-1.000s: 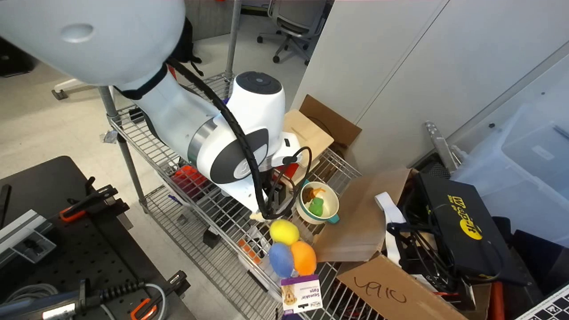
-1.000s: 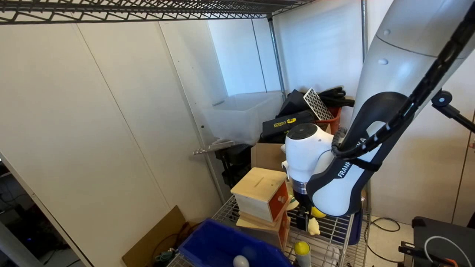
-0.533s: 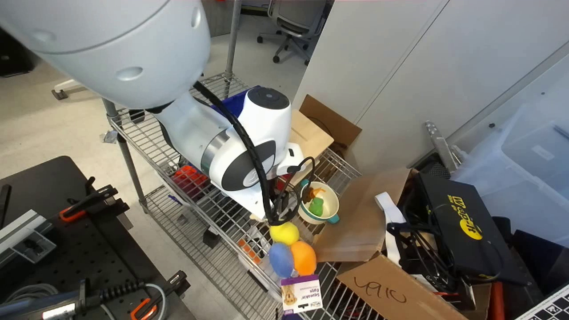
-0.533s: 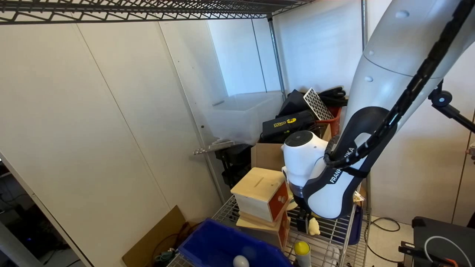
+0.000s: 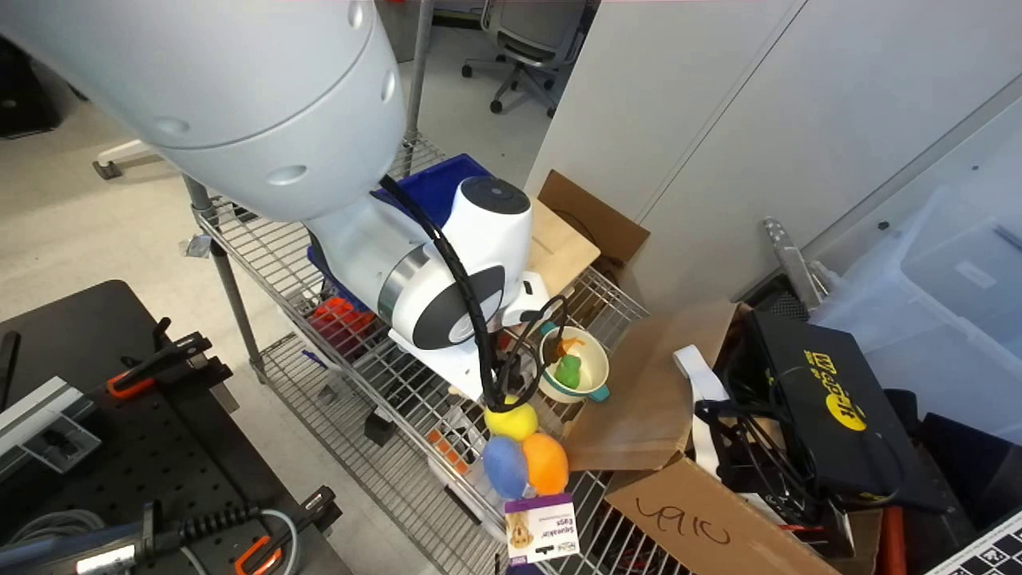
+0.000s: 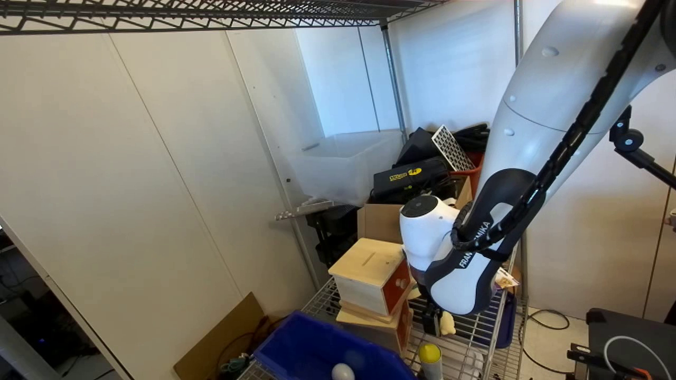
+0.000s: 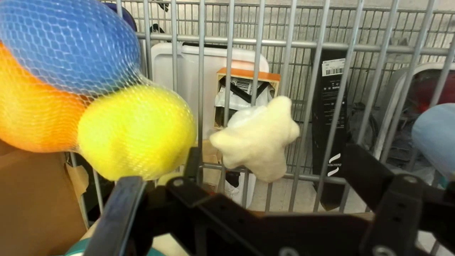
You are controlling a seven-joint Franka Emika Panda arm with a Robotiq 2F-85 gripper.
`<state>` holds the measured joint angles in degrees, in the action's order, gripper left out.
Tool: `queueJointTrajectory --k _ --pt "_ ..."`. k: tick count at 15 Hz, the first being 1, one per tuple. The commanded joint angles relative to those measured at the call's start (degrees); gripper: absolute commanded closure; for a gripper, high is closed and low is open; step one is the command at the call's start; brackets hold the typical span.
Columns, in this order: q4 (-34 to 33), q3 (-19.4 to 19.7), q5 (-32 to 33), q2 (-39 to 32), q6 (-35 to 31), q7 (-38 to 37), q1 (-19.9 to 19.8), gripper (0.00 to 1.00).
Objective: Remove the white object from the tray, put it on the shelf, and then put it in the bowl
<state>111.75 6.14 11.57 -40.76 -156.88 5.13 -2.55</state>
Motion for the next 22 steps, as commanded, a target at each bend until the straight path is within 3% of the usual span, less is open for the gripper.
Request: queueJointTrajectory --k 1,14,22 --pt "-2.5 -1.3 -1.1 -1.4 2.8 2.0 -1.5 0.00" --pt "3.7 -2.9 -2.9 2.2 1.7 2.6 -2.5 0.00" --pt "2.5 -2.7 -3.8 0.9 2.7 2.1 -3.3 0.00"
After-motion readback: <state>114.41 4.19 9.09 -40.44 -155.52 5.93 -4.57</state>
